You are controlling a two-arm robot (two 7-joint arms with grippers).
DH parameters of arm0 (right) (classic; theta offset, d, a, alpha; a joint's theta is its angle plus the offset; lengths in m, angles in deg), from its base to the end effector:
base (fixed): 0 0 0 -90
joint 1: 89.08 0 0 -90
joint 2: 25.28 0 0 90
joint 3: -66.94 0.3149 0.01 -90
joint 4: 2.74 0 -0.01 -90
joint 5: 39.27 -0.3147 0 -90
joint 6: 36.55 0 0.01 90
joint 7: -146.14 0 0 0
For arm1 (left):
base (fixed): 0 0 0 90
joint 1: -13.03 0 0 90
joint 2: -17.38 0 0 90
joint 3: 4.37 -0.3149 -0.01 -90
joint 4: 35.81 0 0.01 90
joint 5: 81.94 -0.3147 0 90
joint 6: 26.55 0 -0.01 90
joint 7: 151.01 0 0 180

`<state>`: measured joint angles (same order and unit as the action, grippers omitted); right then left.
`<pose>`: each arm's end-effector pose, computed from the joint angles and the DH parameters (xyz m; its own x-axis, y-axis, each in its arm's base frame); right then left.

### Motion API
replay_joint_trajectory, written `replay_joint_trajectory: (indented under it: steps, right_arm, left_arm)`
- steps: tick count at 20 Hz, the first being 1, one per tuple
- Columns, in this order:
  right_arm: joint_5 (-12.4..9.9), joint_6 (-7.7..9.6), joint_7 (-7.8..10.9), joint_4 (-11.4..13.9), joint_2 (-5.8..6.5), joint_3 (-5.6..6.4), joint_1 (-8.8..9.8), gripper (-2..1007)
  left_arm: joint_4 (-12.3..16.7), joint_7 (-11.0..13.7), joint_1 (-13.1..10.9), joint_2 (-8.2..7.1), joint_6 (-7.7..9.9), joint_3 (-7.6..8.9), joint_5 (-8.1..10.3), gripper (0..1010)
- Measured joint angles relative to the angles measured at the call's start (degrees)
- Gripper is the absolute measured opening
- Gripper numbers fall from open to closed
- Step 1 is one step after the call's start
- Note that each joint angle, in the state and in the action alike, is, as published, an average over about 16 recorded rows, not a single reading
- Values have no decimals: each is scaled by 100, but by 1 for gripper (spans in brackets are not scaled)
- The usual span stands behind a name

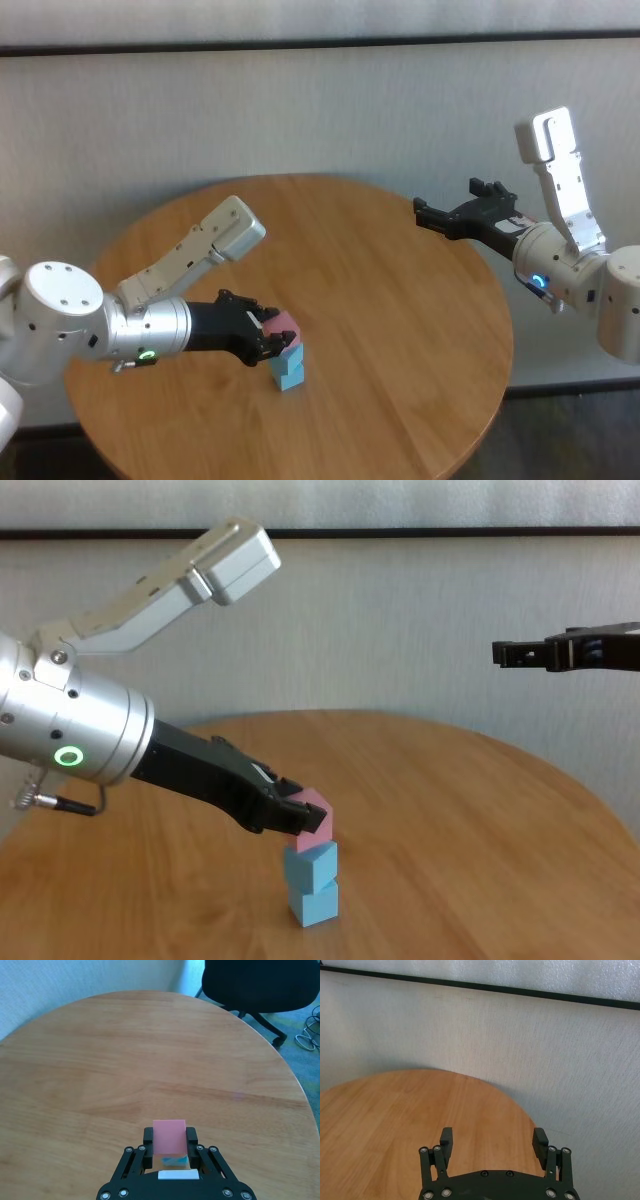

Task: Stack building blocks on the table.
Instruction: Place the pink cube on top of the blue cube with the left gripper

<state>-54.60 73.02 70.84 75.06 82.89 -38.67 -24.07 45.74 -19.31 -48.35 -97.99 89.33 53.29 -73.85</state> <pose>0.4533 -0.0399 -0.2345 0.4068 -0.9103 0.0773 0.8970 0.3820 -0.2224 0.4422 0.0023 -0.2323 0.8679 0.4789 0.1319 -0.4692 0.7033 0.5340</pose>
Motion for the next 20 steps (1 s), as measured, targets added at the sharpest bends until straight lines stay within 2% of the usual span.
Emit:
replay_joint_trajectory:
  steps: [12, 20]
  right_arm:
    - [0, 0, 0, 0, 0, 0, 0, 1004]
    - [0, 0, 0, 0, 0, 0, 0, 1004]
  left_arm:
    - [-95, -61, 126, -41, 21, -172, 90, 392]
    - [-143, -74, 171, -51, 20, -226, 105, 409]
